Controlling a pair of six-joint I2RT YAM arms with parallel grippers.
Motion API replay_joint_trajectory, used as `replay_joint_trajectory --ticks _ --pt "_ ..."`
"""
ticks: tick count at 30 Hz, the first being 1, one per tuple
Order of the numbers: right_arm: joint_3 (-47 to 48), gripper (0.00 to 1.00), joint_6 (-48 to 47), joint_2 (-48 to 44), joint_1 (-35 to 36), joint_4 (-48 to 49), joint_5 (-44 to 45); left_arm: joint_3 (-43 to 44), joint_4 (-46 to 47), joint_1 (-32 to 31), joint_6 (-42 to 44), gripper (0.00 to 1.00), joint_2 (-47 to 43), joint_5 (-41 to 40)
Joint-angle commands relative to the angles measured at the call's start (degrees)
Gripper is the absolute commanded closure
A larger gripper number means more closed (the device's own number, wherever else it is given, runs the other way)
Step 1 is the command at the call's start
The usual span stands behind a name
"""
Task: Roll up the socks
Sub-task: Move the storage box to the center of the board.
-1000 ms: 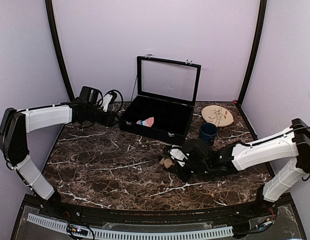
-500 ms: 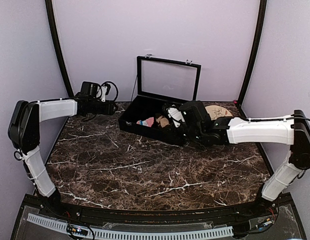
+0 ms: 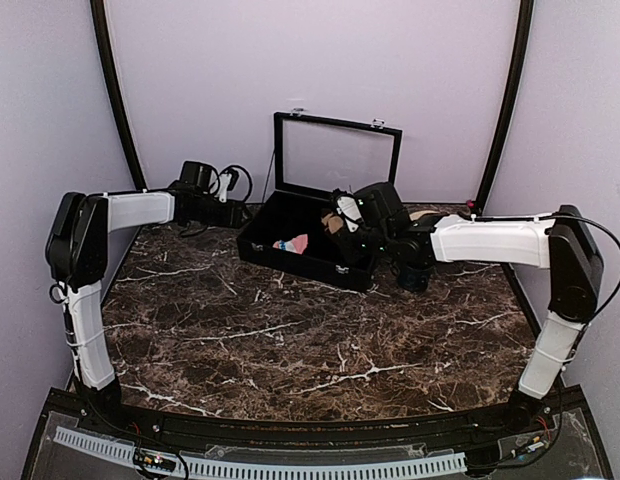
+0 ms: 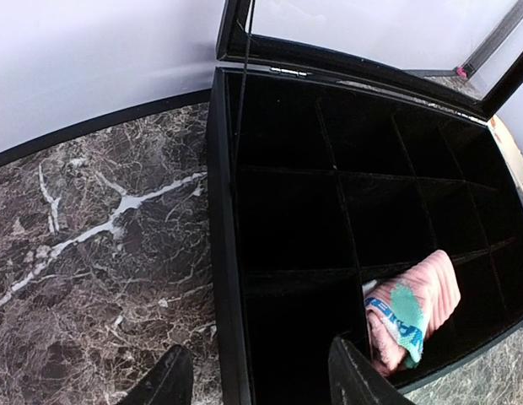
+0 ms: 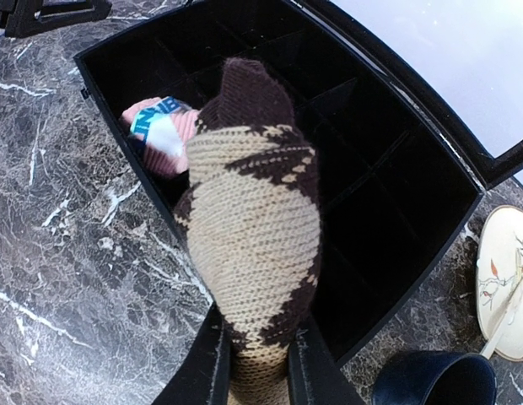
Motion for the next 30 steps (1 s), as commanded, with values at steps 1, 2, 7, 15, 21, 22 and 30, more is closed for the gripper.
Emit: replay_joint_trajectory --ticks 1,2,7,15,21,22,30 --pt "2.4 1.0 -0.9 1.4 -1.0 1.1 -0.6 2.1 -3.0 0.0 2.1 0.43 1.1 2.4" --pt "2.5 1.0 -0.8 1.6 -1.3 1.2 -0.6 2.3 -3.1 0.0 2.2 0.43 1.6 2.8" --pt "3.7 1.0 -1.0 2.5 -2.0 1.6 -1.3 4.3 -5.7 -0.9 4.2 0.43 3.9 1.6" --pt "4.3 1.0 -1.5 3.1 -2.2 1.8 -1.7 5.7 -7.7 -2.7 6.2 0.47 6.5 -5.5" --pt "3.4 1.0 -1.5 2.9 -2.2 1.7 -1.6 7.3 -8.8 -3.0 7.5 0.8 8.2 -6.5" --pt "3.4 1.0 -1.5 3.0 -2.2 1.7 -1.6 7.9 -9.3 -3.1 7.7 0.83 8.6 -6.6" --pt "2.8 1.0 -1.7 3.2 -2.4 1.9 -1.0 10.3 -13.1 -3.9 11.1 1.0 10.8 -9.0"
